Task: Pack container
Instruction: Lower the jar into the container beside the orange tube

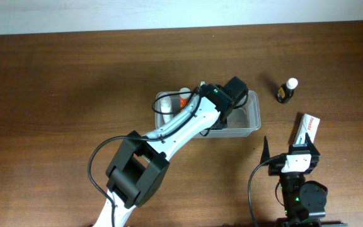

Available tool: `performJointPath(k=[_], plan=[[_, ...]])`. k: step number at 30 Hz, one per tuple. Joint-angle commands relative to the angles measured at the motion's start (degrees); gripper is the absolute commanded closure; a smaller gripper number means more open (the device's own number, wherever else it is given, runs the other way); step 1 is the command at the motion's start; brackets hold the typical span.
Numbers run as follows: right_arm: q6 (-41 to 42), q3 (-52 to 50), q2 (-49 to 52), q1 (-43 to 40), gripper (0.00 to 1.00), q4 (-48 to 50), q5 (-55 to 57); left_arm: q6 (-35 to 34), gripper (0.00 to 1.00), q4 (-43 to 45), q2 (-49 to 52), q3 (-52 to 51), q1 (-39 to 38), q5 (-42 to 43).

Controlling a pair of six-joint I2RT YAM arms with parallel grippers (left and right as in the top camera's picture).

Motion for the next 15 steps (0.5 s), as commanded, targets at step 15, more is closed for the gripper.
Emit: performJointPath(k=[15], plan=[[0.9, -0.3, -0.4, 0.4, 0.02, -0.4, 0.9, 0.7, 0.64, 0.3, 0.6, -0.5, 0.0, -1.5]])
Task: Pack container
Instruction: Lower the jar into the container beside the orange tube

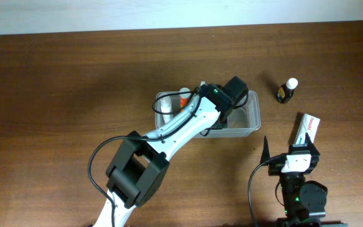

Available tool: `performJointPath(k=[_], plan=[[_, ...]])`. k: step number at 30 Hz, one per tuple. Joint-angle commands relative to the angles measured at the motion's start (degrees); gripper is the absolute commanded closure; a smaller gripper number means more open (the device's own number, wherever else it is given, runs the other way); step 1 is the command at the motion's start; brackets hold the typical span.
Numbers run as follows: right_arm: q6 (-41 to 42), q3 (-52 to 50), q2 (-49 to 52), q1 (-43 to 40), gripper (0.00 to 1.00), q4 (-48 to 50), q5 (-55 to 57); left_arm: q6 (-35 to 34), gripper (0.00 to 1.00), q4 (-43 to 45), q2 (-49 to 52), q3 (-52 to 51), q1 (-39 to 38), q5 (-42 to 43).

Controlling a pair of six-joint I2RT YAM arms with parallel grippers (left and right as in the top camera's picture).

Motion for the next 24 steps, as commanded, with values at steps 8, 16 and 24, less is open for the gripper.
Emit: performJointPath(k=[8, 16, 24], plan=[[0.9, -0.3, -0.4, 0.4, 0.02, -0.4, 0.9, 0.7, 0.63, 0.6, 0.6, -0.5, 0.0, -1.5], [0.9, -0.3, -0.4, 0.4, 0.02, -0.4, 0.9, 0.7, 0.64, 0.8, 1.3, -0.5, 0.0, -1.7], [0.9, -0.3, -0.4, 0.4, 0.02, -0.4, 0.9, 0.7, 0.63, 1.0, 3.2, -0.5, 0.0, -1.7]])
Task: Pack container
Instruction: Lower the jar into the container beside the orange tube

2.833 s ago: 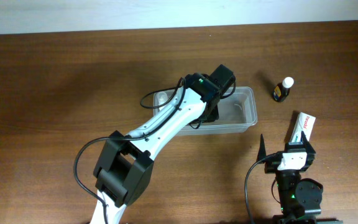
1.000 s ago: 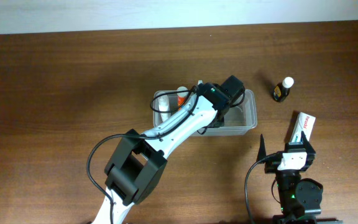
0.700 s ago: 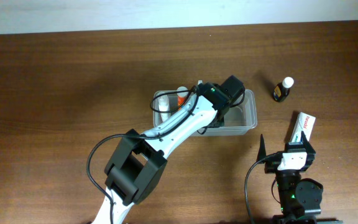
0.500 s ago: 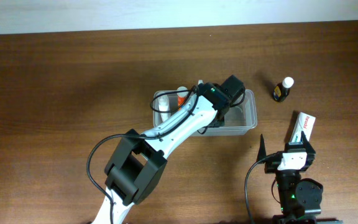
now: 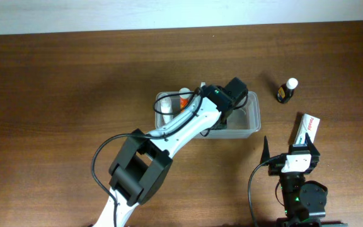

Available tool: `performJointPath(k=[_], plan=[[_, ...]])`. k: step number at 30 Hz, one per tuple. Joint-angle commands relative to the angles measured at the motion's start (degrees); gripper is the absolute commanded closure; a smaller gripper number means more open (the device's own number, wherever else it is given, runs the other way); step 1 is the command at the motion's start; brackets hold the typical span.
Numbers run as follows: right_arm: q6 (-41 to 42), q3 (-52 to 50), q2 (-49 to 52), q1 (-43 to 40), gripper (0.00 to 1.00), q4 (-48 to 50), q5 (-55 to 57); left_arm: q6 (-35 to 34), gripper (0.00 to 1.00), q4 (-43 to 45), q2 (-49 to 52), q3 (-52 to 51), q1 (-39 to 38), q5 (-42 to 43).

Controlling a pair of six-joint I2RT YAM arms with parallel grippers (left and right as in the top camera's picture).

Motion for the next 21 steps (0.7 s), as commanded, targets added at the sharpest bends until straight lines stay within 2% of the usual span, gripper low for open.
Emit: performJointPath(k=[1, 3, 5, 13, 15, 21], plan=[[0.9, -0.3, -0.4, 0.4, 0.02, -0.4, 0.9, 0.7, 0.63, 0.2, 1.3, -0.5, 0.0, -1.1], [0.9, -0.3, -0.4, 0.4, 0.02, -0.4, 0.9, 0.7, 0.62, 0.4, 1.3, -0.5, 0.0, -1.0], [0.9, -0.3, -0.4, 0.4, 0.02, -0.4, 0.9, 0.7, 0.58, 0.6, 1.3, -0.5, 0.0, -1.1], [0.9, -0.3, -0.4, 0.4, 0.02, -0.4, 0.9, 0.7, 0.56, 0.5, 1.3, -0.5, 0.0, -1.0], [0.9, -0.3, -0.4, 0.4, 0.02, -0.4, 0.9, 0.7, 0.51, 0.6, 1.3, -0.5, 0.0, -1.0], [0.9, -0.3, -0.4, 0.4, 0.02, -0.4, 0.9, 0.7, 0.51, 0.5, 1.3, -0.5, 0.0, -1.0]])
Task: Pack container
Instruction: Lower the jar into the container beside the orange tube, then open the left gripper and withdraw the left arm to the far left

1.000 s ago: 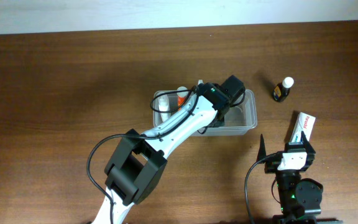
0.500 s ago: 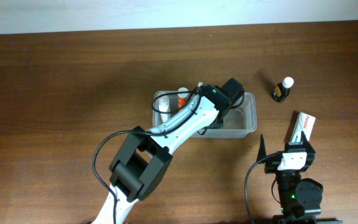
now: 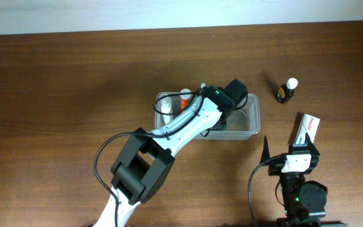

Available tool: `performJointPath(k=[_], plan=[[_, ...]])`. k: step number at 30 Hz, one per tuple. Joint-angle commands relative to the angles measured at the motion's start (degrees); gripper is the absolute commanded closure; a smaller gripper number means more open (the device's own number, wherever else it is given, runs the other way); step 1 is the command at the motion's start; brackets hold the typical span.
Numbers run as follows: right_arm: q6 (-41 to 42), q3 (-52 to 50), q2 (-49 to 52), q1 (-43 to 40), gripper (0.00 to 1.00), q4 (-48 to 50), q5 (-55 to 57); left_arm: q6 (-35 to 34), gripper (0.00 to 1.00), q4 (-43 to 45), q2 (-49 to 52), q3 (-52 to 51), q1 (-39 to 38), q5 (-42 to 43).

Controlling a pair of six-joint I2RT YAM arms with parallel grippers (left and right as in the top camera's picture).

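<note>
A clear plastic container [image 3: 249, 120] sits at the table's middle. At its left end lie a white bottle with an orange band [image 3: 184, 96] and another white item [image 3: 169, 106]. My left arm reaches in from the bottom, and its wrist covers the container's middle. The left gripper [image 3: 227, 108] is hidden beneath the wrist, so its state does not show. A white and red tube [image 3: 307, 128] lies on the table at the right. My right gripper [image 3: 288, 150] rests just short of the tube, fingers spread and empty. A small dark bottle with a white cap [image 3: 287, 91] stands at the far right.
The brown wooden table [image 3: 74, 94] stretches bare to the left of the container. A pale wall strip [image 3: 169, 12] runs along the far edge. The left arm's cable [image 3: 99, 167] loops beside its elbow.
The left arm's elbow has shifted slightly right and up, and its wrist sits a touch farther back over the container. The bottle with the orange band shows more. The right arm has not moved.
Through all earlier moments the left wrist stayed over the container's middle with only small shifts of the arm. The tube, the dark bottle and the right gripper have kept their places throughout.
</note>
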Motion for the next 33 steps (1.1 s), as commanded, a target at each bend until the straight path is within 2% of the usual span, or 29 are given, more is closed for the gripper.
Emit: performJointPath(k=[1, 7, 10, 16, 22, 28, 31, 33], plan=[[0.9, -0.3, -0.4, 0.4, 0.02, -0.4, 0.9, 0.4, 0.51, -0.1, 0.3, -0.5, 0.0, -0.4], [0.9, -0.3, -0.4, 0.4, 0.02, -0.4, 0.9, 0.4, 0.51, -0.6, 0.3, 0.2, 0.0, -0.4], [0.9, -0.3, -0.4, 0.4, 0.02, -0.4, 0.9, 0.4, 0.51, -3.5, 0.3, 3.3, 0.0, -0.4], [0.9, -0.3, -0.4, 0.4, 0.02, -0.4, 0.9, 0.7, 0.51, -9.7, 0.3, 11.2, 0.0, -0.4], [0.9, -0.3, -0.4, 0.4, 0.02, -0.4, 0.9, 4.7, 0.47, -15.8, 0.3, 21.4, 0.5, -0.4], [0.9, -0.3, -0.4, 0.4, 0.02, -0.4, 0.9, 5.6, 0.43, -25.4, 0.3, 31.6, 7.7, -0.7], [0.9, -0.3, -0.4, 0.4, 0.02, -0.4, 0.9, 5.6, 0.41, -30.1, 0.3, 35.3, 13.8, -4.1], [0.9, -0.3, -0.4, 0.4, 0.02, -0.4, 0.9, 5.6, 0.17, -32.7, 0.3, 36.9, 18.2, -6.4]])
